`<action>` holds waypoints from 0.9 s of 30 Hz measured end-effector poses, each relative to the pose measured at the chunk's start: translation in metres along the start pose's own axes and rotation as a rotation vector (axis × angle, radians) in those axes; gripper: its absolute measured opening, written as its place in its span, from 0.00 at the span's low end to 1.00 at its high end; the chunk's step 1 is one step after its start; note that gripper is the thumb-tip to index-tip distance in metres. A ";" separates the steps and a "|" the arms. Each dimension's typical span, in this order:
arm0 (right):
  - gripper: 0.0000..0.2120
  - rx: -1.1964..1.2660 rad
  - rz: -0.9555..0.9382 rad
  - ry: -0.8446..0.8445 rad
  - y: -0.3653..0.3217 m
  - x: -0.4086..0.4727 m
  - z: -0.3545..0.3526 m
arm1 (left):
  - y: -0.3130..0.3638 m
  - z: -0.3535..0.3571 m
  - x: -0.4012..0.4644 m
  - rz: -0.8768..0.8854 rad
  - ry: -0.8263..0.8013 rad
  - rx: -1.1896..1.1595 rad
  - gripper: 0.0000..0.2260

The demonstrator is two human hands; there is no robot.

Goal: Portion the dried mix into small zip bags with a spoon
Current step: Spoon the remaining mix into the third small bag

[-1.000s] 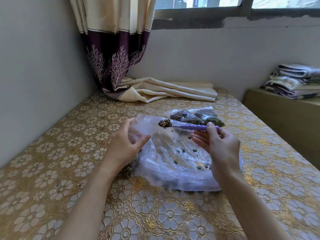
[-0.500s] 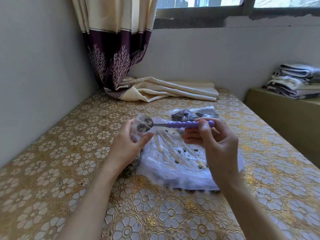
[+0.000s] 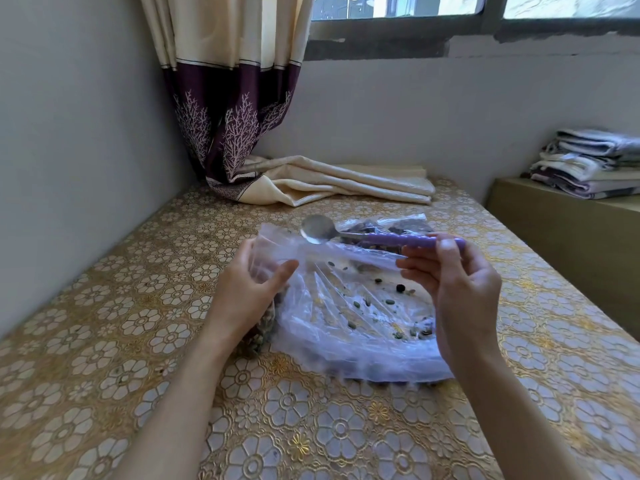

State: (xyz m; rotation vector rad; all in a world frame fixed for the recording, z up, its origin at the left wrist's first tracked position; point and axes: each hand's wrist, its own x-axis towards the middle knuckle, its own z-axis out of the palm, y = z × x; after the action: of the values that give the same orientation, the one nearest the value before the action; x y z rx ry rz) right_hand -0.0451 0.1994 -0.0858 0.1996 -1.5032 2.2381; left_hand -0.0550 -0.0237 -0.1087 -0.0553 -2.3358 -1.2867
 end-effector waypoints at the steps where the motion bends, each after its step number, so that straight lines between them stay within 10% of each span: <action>1: 0.10 -0.017 -0.005 0.025 0.000 0.002 -0.003 | 0.001 -0.001 0.000 -0.001 0.012 -0.006 0.31; 12: 0.09 -0.435 -0.194 -0.121 0.008 -0.002 -0.004 | 0.001 -0.020 0.004 0.003 0.179 -0.118 0.23; 27: 0.14 -0.378 -0.246 -0.694 0.016 -0.028 0.016 | 0.010 -0.022 0.004 0.058 0.221 -0.206 0.11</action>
State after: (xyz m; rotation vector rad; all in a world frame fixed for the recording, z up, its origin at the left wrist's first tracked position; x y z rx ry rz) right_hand -0.0289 0.1724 -0.1030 1.0587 -2.0680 1.7180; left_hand -0.0475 -0.0369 -0.0894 -0.0447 -1.9975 -1.4233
